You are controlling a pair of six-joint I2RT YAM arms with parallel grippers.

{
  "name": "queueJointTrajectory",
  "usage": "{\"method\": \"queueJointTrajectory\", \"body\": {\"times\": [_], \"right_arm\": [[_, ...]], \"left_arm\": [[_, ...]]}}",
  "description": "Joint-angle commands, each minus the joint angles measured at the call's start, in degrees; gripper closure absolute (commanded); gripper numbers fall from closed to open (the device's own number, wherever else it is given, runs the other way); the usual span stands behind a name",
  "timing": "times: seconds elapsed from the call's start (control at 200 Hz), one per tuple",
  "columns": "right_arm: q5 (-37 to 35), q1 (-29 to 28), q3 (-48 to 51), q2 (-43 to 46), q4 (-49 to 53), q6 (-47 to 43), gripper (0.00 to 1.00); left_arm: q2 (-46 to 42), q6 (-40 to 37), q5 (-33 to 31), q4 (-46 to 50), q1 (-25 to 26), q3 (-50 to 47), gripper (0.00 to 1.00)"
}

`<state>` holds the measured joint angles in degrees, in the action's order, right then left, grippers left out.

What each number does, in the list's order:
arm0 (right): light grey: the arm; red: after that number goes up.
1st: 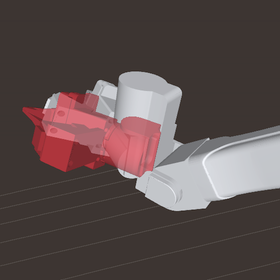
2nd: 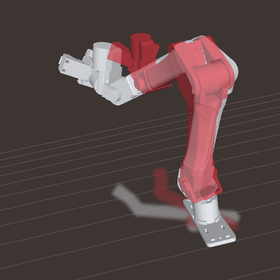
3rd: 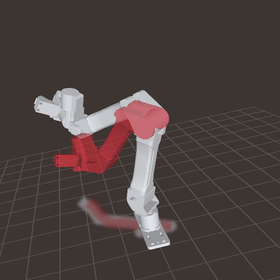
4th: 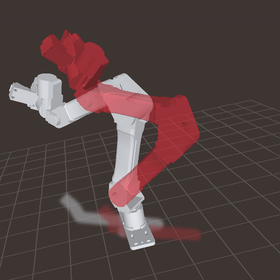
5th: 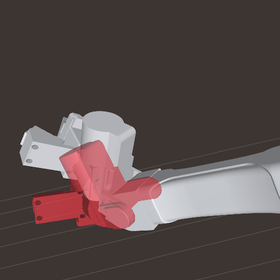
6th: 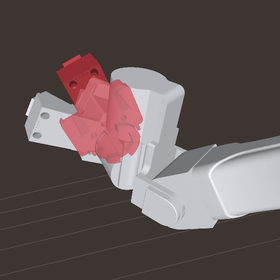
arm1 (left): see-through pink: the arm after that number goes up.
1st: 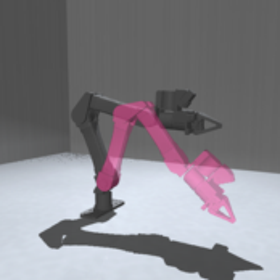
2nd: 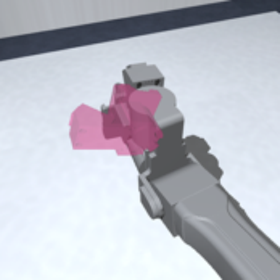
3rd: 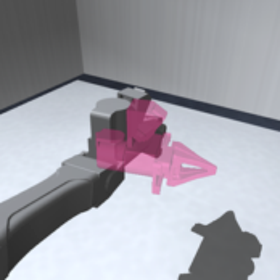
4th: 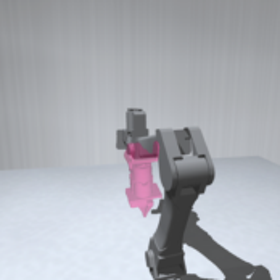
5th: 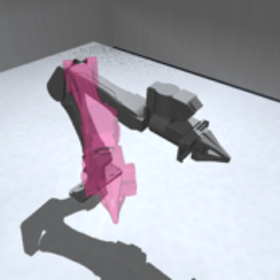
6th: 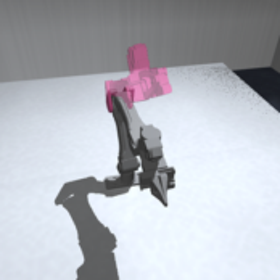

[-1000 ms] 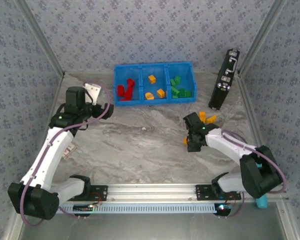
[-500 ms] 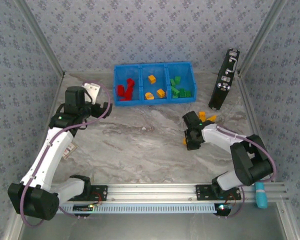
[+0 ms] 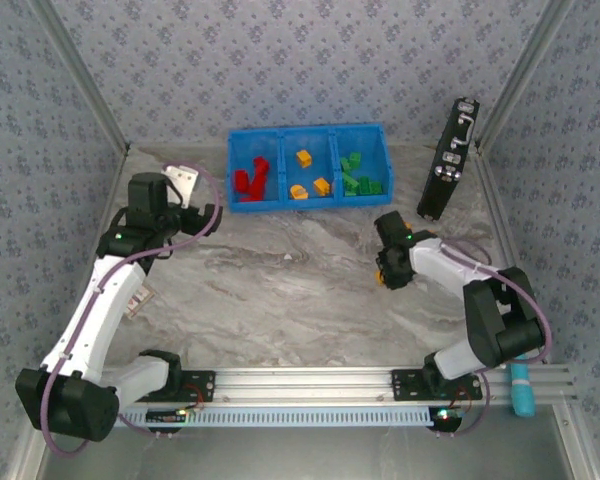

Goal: Sort the legos into containers by color
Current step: Pick up the lego from the middle-right of the table, then place the lego in the container.

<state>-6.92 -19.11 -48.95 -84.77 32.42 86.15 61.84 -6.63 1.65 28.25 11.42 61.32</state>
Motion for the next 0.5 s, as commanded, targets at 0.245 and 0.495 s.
{"method": "queueJointTrajectory", "body": {"times": [0.245,0.495], "right_arm": [[-3.28,2.95,-28.85,-6.13,5.77,-36.25,0.76],[-6.86,-2.88,-53.43,-21.01,-9.38,-64.04,0.76]], "left_arm": [[-1.46,-0.67,0.11,-0.19,-2.01,2.58,0.0],[-2.13,-0.05,1.03,-1.18,-2.24,1.79,0.0]]}}
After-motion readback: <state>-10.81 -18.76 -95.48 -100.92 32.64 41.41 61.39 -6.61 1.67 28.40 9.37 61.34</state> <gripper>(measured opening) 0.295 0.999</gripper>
